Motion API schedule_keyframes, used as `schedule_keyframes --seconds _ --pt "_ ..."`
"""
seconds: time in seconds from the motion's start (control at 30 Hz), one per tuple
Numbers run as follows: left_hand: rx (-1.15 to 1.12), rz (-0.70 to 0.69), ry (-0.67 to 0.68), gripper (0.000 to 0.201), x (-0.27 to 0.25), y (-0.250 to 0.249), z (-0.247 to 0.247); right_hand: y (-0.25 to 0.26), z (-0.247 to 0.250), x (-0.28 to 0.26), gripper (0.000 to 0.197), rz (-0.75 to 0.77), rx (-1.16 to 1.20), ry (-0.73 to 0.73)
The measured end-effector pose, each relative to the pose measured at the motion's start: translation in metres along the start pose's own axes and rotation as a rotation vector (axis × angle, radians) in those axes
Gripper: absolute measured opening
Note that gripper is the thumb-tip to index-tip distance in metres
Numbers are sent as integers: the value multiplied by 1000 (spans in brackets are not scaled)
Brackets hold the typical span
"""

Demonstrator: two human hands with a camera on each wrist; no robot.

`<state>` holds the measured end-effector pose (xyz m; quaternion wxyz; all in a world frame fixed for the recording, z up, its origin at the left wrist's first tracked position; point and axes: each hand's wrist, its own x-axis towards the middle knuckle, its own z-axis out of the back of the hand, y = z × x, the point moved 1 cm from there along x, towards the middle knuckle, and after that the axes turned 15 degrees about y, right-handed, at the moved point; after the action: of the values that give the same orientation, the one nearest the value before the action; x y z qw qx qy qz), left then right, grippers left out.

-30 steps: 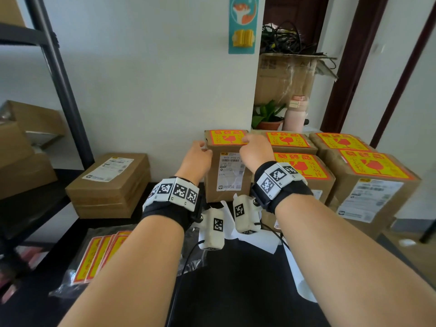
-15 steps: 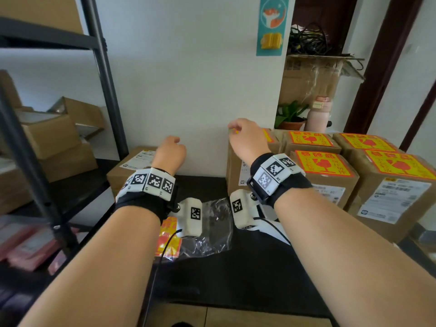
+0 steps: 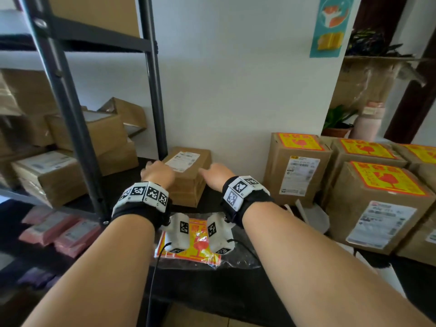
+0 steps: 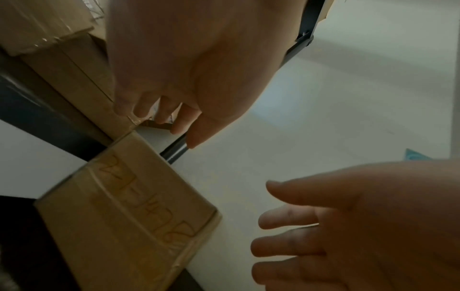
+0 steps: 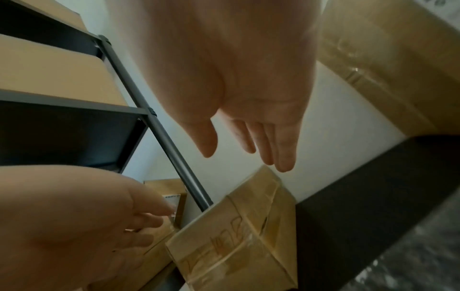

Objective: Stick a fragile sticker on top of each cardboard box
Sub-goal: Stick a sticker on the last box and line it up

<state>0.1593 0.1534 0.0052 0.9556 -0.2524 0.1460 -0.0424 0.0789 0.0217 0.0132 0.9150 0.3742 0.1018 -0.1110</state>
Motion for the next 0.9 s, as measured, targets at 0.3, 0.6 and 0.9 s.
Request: schedule_keyframes --seconds 0.3,0.6,0.9 --pt "-71 19 9 39 26 8 -8 -1 -19 30 50 -85 27 65" --pt "-217 -42 -44 40 4 -9 3 -5 7 12 34 -42 93 -46" --pt "-554 -261 -44 40 -67 -43 21 -6 46 -59 27 85 152 -332"
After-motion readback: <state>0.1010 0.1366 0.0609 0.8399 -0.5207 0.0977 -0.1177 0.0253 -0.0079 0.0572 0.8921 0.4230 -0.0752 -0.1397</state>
